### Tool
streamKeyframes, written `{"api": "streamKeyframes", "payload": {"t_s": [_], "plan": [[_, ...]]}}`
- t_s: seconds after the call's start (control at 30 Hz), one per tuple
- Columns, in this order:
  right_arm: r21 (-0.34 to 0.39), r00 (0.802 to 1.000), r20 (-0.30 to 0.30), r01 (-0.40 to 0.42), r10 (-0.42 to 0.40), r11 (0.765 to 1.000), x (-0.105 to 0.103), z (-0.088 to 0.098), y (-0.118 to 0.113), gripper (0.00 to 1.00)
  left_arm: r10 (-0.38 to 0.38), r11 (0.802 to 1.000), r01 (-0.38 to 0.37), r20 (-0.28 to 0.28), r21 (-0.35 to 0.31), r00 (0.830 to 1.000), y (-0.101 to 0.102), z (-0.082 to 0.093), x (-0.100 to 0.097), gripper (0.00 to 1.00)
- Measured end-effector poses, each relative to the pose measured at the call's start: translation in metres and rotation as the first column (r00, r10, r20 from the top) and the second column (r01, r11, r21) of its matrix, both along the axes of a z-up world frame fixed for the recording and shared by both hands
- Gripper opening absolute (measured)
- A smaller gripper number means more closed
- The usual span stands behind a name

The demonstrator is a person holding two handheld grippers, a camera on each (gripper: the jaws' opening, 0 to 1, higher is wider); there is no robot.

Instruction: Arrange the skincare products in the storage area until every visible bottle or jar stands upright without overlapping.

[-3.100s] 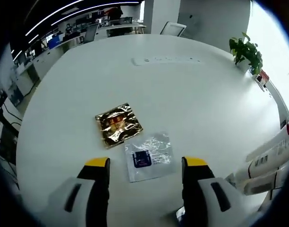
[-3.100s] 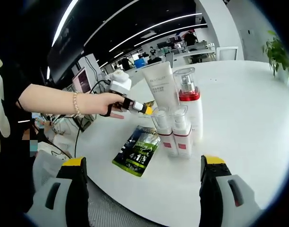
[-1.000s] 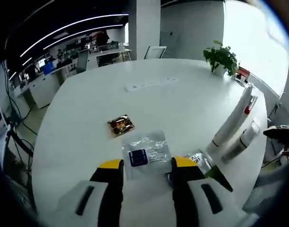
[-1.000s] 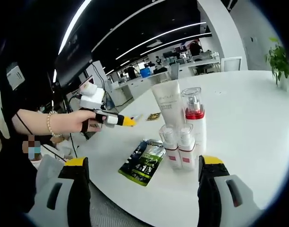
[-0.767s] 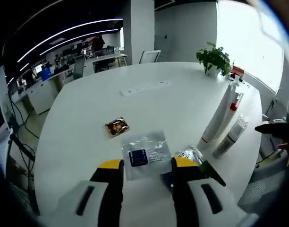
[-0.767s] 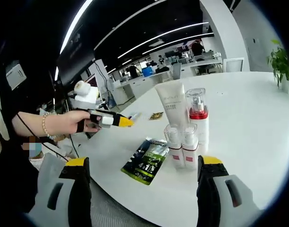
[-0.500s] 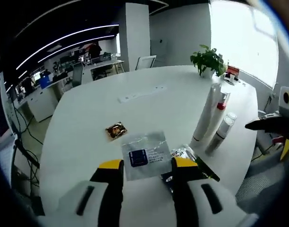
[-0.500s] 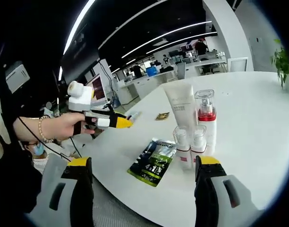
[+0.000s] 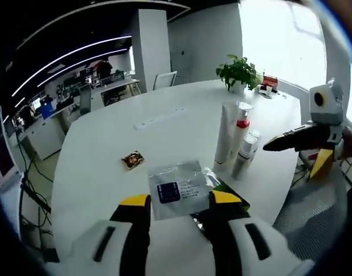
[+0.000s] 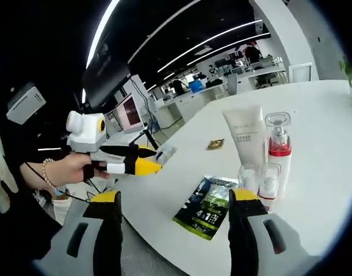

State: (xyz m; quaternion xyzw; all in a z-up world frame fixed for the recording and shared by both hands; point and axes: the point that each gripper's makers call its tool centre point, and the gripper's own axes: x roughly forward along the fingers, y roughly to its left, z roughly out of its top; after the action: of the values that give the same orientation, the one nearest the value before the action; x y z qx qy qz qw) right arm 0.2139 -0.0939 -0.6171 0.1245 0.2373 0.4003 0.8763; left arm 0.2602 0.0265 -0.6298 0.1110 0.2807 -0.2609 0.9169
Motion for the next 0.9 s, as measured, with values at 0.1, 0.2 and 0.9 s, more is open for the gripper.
{"api": "streamKeyframes", "payload": {"t_s": [0.1, 0.2, 0.9], "plan": [[0.011, 1.0, -0.01, -0.022, 0.022, 1.0, 0.003, 0.001, 0.008, 0.71, -0.019, 1.0, 0.019, -0.001, 0.006, 1.0, -0.001, 0.0, -0.007, 0.37], [0.02, 0.999, -0.012, -0.034, 0.035, 0.999, 0.005, 0.002, 0.016, 0.68, -0.032, 0.999, 0.032, -0.001, 0.004, 0.999, 0.0, 0.0, -0.013, 0.37], [0.152, 0.995, -0.071, -0.061, 0.073, 0.986, 0.013, 0.012, 0.047, 0.27, -0.197, 0.98, 0.196, 0.062, 0.009, 0.979, -0.035, 0.019, -0.049, 0.38]]}}
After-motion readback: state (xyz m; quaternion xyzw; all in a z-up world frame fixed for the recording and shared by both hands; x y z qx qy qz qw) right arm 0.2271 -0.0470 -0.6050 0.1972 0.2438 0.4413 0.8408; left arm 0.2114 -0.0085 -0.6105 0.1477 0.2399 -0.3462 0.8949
